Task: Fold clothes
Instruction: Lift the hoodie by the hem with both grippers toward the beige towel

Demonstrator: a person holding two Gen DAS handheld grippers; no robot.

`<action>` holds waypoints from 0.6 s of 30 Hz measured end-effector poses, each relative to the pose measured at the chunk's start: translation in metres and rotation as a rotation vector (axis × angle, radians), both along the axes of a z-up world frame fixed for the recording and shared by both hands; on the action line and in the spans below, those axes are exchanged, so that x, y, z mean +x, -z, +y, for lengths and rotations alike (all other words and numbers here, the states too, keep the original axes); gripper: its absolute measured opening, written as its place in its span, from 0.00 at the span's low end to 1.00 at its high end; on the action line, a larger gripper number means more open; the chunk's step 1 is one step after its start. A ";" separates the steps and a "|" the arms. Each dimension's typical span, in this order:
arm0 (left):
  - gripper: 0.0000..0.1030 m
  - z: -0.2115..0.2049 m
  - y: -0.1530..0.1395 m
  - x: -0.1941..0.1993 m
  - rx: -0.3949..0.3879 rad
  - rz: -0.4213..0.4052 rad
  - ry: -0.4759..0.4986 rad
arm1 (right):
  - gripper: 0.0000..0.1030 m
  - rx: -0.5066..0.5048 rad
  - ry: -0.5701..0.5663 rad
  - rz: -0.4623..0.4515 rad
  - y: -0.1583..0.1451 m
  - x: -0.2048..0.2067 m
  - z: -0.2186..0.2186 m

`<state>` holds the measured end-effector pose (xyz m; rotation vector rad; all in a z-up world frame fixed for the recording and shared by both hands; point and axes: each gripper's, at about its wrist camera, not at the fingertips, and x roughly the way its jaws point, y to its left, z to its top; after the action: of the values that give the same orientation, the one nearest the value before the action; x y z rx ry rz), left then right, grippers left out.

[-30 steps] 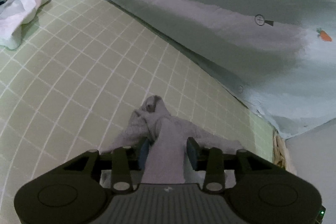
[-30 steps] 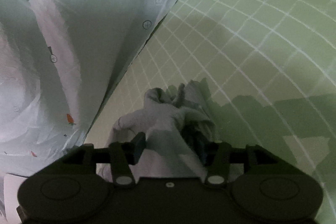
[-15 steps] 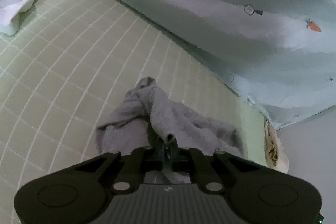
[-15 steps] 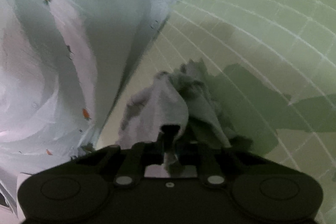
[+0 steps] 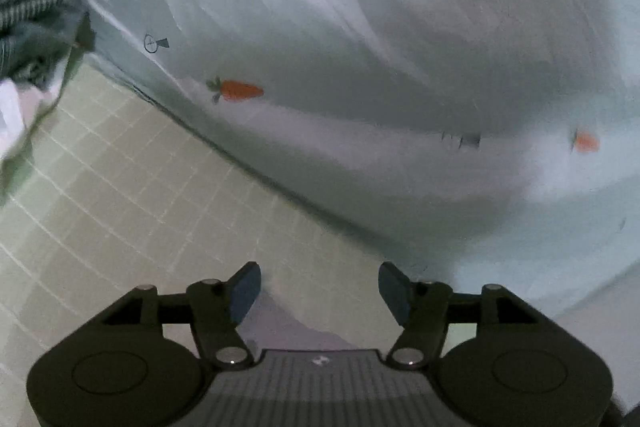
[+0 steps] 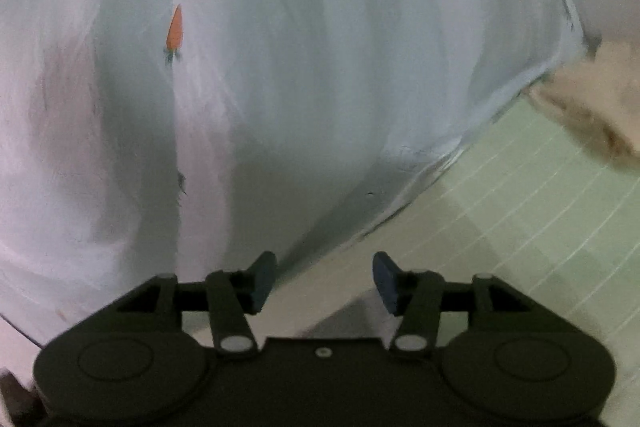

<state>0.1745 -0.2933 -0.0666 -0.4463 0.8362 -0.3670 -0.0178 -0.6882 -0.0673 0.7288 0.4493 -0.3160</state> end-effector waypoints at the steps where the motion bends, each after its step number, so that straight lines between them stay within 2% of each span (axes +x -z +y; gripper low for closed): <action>1: 0.64 -0.001 0.008 -0.005 0.060 0.016 0.024 | 0.59 -0.027 -0.014 0.045 0.006 -0.001 0.005; 3: 0.64 -0.006 0.025 -0.015 0.171 0.048 0.063 | 0.65 -0.066 -0.039 0.142 0.023 -0.003 0.016; 5: 0.64 -0.007 0.045 -0.025 0.269 0.091 0.103 | 0.66 -0.079 -0.056 0.220 0.040 -0.007 0.024; 8: 0.63 -0.006 0.069 -0.036 0.315 0.156 0.117 | 0.65 -0.064 -0.067 0.304 0.064 -0.011 0.029; 9: 0.62 -0.002 0.074 -0.038 0.301 0.171 0.109 | 0.51 -0.043 -0.071 0.314 0.071 -0.013 0.028; 10: 0.51 0.001 0.079 -0.040 0.283 0.187 0.101 | 0.36 -0.018 -0.075 0.320 0.077 -0.014 0.026; 11: 0.17 0.005 0.083 -0.040 0.234 0.205 0.099 | 0.04 0.006 -0.080 0.326 0.084 -0.016 0.025; 12: 0.10 0.008 0.084 -0.040 0.190 0.214 0.104 | 0.03 0.022 -0.080 0.318 0.087 -0.017 0.023; 16: 0.10 0.027 0.075 -0.045 0.095 0.188 0.068 | 0.03 -0.023 -0.015 0.290 0.076 -0.032 0.016; 18: 0.10 0.040 0.080 -0.046 0.040 0.225 0.011 | 0.03 0.004 -0.017 0.309 0.079 -0.032 0.010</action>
<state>0.1286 -0.2529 -0.1466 -0.4512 1.0637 -0.3129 -0.0495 -0.6779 -0.1467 0.6816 0.7477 -0.4140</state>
